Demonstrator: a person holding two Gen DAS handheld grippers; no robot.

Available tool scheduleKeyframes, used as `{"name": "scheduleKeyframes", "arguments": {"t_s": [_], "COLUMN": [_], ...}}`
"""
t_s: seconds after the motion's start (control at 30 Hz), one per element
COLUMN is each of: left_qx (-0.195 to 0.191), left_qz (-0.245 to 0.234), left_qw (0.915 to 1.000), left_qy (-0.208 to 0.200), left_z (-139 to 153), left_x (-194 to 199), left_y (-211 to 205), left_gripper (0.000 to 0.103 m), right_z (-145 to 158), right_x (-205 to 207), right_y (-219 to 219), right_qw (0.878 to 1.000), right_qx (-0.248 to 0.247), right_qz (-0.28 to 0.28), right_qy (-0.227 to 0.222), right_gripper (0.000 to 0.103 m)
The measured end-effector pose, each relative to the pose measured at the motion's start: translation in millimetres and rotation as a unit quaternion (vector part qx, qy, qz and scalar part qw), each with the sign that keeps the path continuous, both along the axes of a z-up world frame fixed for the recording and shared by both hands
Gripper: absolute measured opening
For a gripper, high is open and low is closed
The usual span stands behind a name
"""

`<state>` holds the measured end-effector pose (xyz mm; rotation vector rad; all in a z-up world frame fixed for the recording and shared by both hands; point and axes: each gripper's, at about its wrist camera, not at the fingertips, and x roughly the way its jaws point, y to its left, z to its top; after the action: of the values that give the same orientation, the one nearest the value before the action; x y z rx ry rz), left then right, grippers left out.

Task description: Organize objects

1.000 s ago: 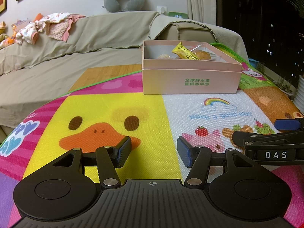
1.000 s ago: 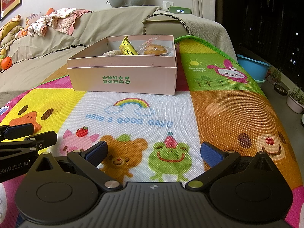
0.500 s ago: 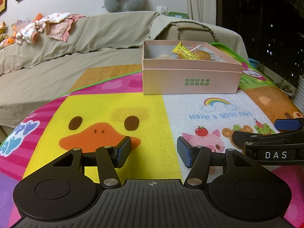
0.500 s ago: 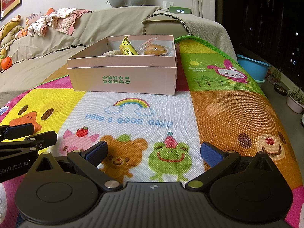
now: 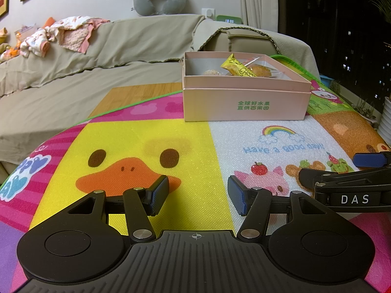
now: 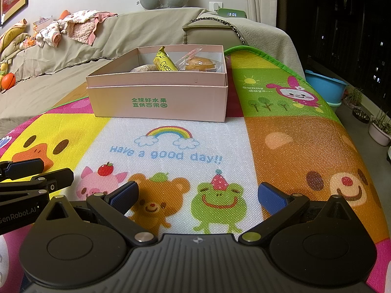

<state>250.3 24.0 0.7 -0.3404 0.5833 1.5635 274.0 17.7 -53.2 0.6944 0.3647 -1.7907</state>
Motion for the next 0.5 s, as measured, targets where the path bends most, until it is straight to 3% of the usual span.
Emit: {"name": "scheduleKeyframes", "arguments": {"t_s": [0.43, 0.5], "left_qx": [-0.001, -0.002], "left_qz": [0.000, -0.014], "left_qw": [1.0000, 0.9999], "left_qy": [-0.007, 0.008], "left_z": [0.4, 0.3], "left_x": [-3.2, -2.7], "left_y": [0.9, -0.4], "left_gripper": [0.061, 0.061], "right_z": [0.1, 0.0], "right_x": [0.1, 0.1], "right_y": [-0.2, -0.1], "right_qw": [1.000, 1.000], "right_qx": [0.000, 0.000], "right_qz": [0.000, 0.000], "right_qy": [0.000, 0.000], "right_gripper": [0.103, 0.103]}}
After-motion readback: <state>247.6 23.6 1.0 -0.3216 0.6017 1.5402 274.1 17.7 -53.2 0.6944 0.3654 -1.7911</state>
